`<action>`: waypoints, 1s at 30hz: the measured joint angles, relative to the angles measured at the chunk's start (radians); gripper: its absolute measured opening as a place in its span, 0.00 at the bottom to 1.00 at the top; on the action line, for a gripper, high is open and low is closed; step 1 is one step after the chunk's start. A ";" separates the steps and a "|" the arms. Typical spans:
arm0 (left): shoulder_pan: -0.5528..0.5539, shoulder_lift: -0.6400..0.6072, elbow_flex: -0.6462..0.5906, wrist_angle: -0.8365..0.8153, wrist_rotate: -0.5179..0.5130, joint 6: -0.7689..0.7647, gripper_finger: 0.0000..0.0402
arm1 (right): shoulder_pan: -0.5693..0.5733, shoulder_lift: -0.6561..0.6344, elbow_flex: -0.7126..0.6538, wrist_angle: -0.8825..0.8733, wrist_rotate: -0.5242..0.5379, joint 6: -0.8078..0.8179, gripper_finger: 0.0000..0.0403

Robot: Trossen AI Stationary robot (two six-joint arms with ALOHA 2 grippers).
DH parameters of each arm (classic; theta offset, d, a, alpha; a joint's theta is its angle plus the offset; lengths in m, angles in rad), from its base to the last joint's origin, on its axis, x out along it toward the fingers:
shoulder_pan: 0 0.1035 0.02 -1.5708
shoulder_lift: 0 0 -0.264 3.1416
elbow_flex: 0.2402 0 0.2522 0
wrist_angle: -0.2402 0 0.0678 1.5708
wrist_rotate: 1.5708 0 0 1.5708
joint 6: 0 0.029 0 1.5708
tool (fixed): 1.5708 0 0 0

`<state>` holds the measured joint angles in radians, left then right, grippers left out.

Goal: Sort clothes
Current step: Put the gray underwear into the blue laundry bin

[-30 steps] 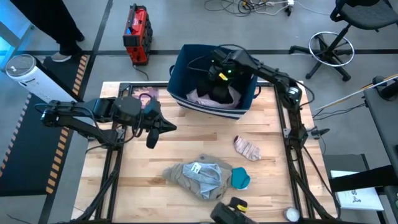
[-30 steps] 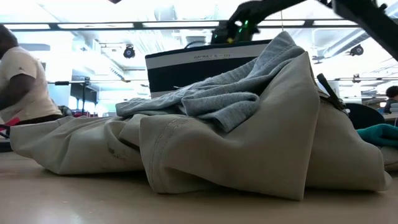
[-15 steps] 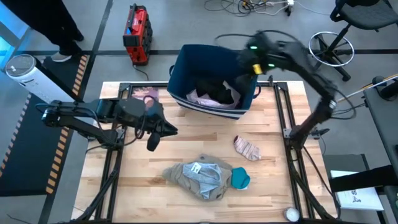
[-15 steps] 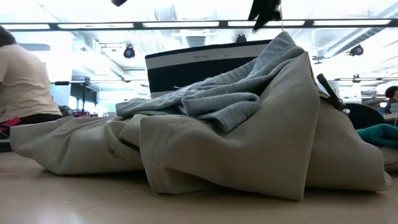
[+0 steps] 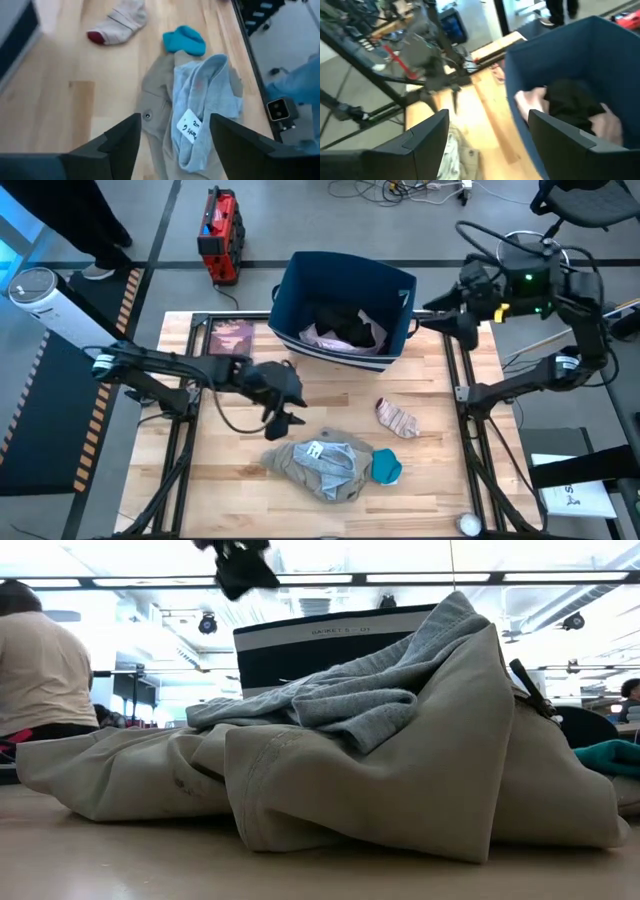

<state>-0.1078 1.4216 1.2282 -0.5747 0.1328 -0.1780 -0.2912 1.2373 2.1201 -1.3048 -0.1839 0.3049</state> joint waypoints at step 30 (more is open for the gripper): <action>-0.023 0.430 0.000 0.400 0.200 -0.021 0.62 | 0.058 0.024 -0.001 0.000 -0.079 0.024 0.64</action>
<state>-0.1305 1.8518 1.2282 -0.1743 0.3325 -0.1986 -0.2333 1.2611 2.1189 -1.3045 -0.2626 0.3293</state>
